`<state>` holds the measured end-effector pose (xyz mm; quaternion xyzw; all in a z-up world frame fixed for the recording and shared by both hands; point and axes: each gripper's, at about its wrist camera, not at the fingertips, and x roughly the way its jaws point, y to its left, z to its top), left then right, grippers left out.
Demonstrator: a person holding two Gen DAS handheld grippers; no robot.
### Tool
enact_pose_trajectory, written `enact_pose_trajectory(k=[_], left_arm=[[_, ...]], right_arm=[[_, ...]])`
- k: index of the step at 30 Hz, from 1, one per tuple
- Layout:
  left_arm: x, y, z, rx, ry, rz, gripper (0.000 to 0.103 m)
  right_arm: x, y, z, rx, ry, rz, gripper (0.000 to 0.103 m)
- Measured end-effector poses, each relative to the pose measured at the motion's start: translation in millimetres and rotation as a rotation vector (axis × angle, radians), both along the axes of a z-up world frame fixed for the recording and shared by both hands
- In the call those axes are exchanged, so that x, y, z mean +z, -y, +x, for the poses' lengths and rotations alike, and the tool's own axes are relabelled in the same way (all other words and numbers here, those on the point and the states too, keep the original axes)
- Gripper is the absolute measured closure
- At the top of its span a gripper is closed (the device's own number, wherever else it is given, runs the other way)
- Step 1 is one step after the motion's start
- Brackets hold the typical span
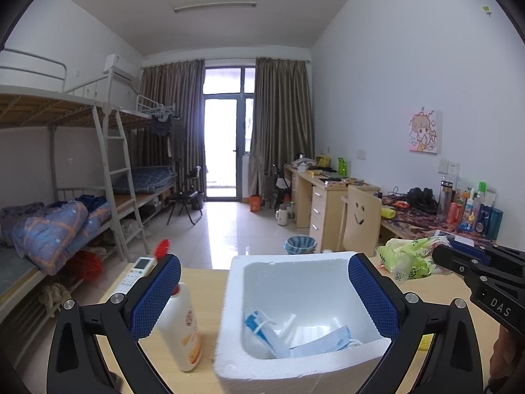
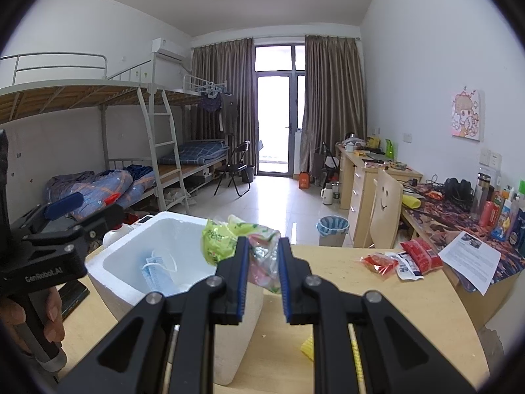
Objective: Organize soft objects
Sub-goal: 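Lower the snack bag into the box and open the right gripper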
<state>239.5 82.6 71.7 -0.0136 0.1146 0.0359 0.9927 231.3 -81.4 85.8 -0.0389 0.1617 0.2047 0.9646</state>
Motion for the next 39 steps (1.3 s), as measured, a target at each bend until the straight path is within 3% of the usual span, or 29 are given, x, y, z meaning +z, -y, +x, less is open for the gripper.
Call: enact_pose_trajectory(k=[20,28,29,31,32,33,39], left_arm=[[7,-46,-50,0.117,0.037,0.020,0.001],[9,-58,-54,0.143,0.038,0.018,0.001],[9,-59,-54,0.145,0.039,0.018,0.001],[8,-60,-56,0.145,0.040,0.015,0.001],[8,-60,-56,0.147,0.042,0.013,0.001],[8,-60,-56,0.148,0.042,0.015,0.001],[7,-63,-57,0.150,0.048,0.001,0.001]], right_arm=[[-8,-63,8,0.114,-0.021,0.010,0.083],[-9,-70,11,0.141,-0.027,0.018,0.082],[-8,-72,11,0.147,-0.028,0.016,0.078],[-8,-71,13,0.150,-0.035,0.022,0.058],[-8,-70,14,0.156,-0.040,0.026,0.039],[-8,-70,13,0.159,-0.040,0.029,0.027],[-8,-72,10,0.151,-0.026,0.013,0.001]])
